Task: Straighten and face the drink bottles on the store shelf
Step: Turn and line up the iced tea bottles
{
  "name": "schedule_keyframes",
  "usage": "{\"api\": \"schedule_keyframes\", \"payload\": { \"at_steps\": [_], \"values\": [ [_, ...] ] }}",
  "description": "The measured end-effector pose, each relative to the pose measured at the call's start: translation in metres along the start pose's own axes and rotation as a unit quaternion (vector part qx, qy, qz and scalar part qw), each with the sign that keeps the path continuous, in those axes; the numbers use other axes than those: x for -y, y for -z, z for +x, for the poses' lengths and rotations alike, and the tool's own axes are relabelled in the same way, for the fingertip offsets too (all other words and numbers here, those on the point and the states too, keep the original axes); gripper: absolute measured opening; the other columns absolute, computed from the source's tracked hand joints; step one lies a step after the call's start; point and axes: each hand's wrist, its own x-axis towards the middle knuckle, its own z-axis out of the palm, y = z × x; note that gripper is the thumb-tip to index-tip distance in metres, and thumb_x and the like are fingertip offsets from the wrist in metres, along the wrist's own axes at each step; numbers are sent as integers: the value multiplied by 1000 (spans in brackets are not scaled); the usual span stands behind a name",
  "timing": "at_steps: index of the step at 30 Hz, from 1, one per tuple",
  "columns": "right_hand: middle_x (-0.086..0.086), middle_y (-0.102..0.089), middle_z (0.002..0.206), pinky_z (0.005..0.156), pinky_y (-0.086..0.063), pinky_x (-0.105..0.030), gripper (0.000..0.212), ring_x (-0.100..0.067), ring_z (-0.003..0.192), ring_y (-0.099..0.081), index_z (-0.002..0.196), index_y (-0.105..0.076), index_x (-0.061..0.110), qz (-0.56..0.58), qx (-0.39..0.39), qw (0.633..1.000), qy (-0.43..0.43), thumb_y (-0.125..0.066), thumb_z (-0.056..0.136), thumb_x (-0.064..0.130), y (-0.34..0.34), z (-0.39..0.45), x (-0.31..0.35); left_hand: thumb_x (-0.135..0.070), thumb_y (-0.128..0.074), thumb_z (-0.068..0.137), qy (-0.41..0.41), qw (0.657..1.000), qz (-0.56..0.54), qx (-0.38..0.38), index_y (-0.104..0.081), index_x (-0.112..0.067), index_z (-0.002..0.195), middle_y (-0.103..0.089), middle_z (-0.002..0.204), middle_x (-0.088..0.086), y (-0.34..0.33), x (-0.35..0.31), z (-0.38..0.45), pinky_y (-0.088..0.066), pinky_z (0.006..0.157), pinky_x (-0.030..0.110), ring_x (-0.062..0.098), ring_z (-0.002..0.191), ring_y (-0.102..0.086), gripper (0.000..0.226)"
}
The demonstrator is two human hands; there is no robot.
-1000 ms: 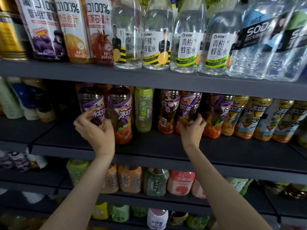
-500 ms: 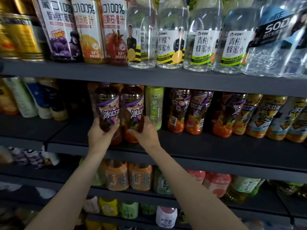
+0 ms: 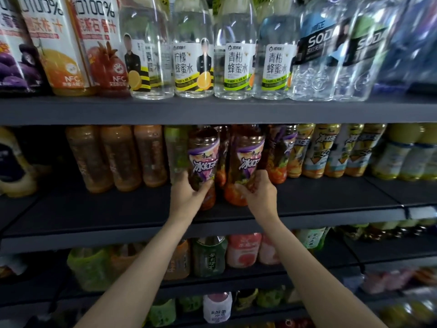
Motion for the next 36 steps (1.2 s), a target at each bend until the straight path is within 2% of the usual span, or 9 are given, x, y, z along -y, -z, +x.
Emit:
{"api": "schedule_keyframes", "payload": {
  "at_steps": [7, 12, 15, 18, 22, 25, 29, 33, 36],
  "values": [
    [-2, -56, 95, 74, -45, -28, 39, -21, 93, -57, 103, -46, 7, -32, 6, 999, -9, -76, 80, 18, 6, 15, -11, -31, -68, 83, -27, 999, -15, -17, -44, -3, 128, -55, 123, 10, -41, 0, 8, -39, 90, 24, 23, 115, -53, 59],
    [-6, -61, 110, 82, -46, -25, 43, -20, 105, -58, 111, -48, 6, -17, 8, 1000, -7, -75, 80, 17, 5, 15, -12, -24, -69, 83, -34, 998, -39, -35, -43, -3, 125, -54, 118, 8, -48, -1, 5, -33, 77, 10, 15, 107, -52, 54],
    [-9, -61, 114, 88, -48, -31, 48, -22, 108, -57, 116, -48, 4, -17, 28, 999, -1, -75, 80, 19, 6, 14, -13, -24, -69, 84, -33, 998, -45, -33, -41, -3, 128, -54, 122, 9, -51, 0, 5, -37, 82, 15, 19, 112, -53, 56],
    [-2, -60, 109, 84, -45, -20, 48, -16, 104, -57, 117, -51, 3, 33, 74, 997, -13, -75, 80, 23, 20, 21, -17, -24, -69, 83, -27, 997, -26, -63, -39, -4, 131, -45, 127, 8, -53, -5, 0, -34, 88, 15, 18, 117, -46, 60],
    [-9, -61, 112, 87, -47, -24, 45, -21, 106, -58, 117, -54, 4, 101, -46, 993, -26, -71, 83, 28, 55, 41, -41, -16, -66, 84, -120, 971, -1, -208, -44, -6, 123, -35, 121, 2, -61, -21, -22, -34, 92, 16, 10, 112, -38, 46],
    [-14, -58, 118, 85, -39, -17, 50, -25, 112, -54, 123, -48, 1, 63, -53, 996, -26, -72, 83, 20, 68, 64, -61, -17, -63, 83, -181, 965, 41, -185, -45, -11, 120, -36, 120, 0, -85, -32, -32, -39, 96, 25, 17, 114, -42, 42],
    [-20, -51, 132, 103, -39, -35, 73, -31, 125, -47, 136, -34, -5, 17, 22, 1000, -3, -74, 81, 22, 58, 92, -73, -18, -70, 82, -121, 975, 82, -168, -41, -5, 130, -40, 127, 15, -119, -42, -33, -30, 99, 19, 24, 119, -41, 57],
    [-24, -54, 123, 91, -44, -39, 62, -37, 115, -52, 125, -37, -6, 13, 44, 999, -24, -74, 81, 18, 49, 105, -78, -18, -65, 87, -56, 980, 95, -165, -34, -6, 136, -41, 129, 13, -129, -41, -35, -37, 103, 32, 24, 120, -42, 59],
    [-24, -54, 121, 84, -43, -35, 62, -37, 112, -53, 125, -37, -7, -12, 68, 998, 5, -72, 83, 22, 55, 102, -83, -19, -63, 88, -41, 976, 120, -176, -34, -6, 137, -41, 131, 13, -132, -42, -34, -35, 103, 30, 24, 122, -41, 58]
  ]
}}
